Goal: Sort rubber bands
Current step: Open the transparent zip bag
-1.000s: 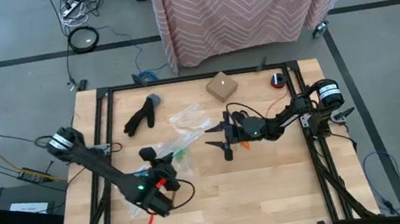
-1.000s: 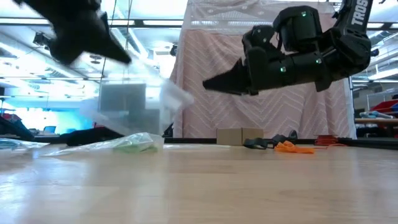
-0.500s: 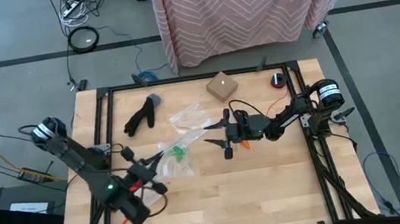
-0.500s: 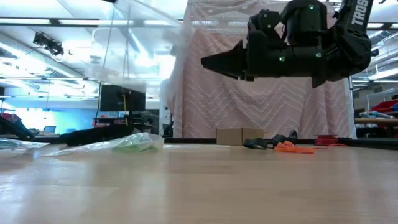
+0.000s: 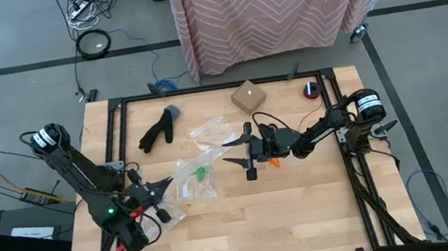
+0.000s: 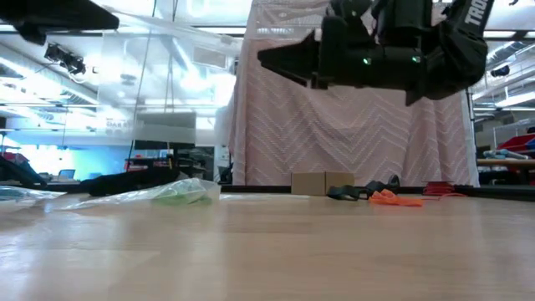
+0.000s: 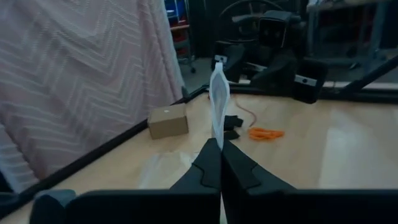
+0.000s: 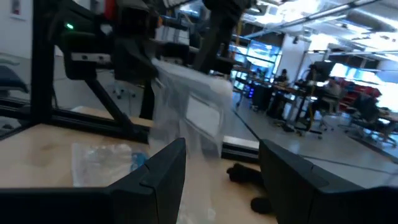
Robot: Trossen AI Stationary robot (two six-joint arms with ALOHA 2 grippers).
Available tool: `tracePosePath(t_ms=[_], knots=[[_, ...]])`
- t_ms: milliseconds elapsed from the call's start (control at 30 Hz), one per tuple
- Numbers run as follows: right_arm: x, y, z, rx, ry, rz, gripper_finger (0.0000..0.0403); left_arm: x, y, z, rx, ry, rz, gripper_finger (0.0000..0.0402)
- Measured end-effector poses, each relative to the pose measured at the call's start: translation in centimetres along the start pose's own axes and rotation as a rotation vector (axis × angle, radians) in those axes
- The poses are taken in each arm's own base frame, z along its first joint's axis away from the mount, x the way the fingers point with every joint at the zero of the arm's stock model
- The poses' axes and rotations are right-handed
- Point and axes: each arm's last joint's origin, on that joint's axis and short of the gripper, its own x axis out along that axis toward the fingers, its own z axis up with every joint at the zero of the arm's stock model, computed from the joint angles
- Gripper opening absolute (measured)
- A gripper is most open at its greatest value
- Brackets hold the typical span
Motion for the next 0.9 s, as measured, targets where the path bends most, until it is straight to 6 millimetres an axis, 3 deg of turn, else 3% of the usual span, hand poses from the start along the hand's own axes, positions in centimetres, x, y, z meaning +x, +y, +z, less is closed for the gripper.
tracePosePath(t_ms=[233,467,900], knots=[[2.5,0.1,0.8,-0.006,0.082,0.063,0.019,-1.2,1.3,-1.6,-0.021,-0.02,-0.062,0.0001],[4.2,0.0,2.1,-0.007,0.093,0.066,0.019,-2.2,1.7,-2.0,-0.039,-0.014,-0.125,0.0001],[4.6,0.8,2.9,0.047,0.061,0.177,0.019,-3.7,2.3,-1.2,-0.038,-0.011,-0.213,0.0001]])
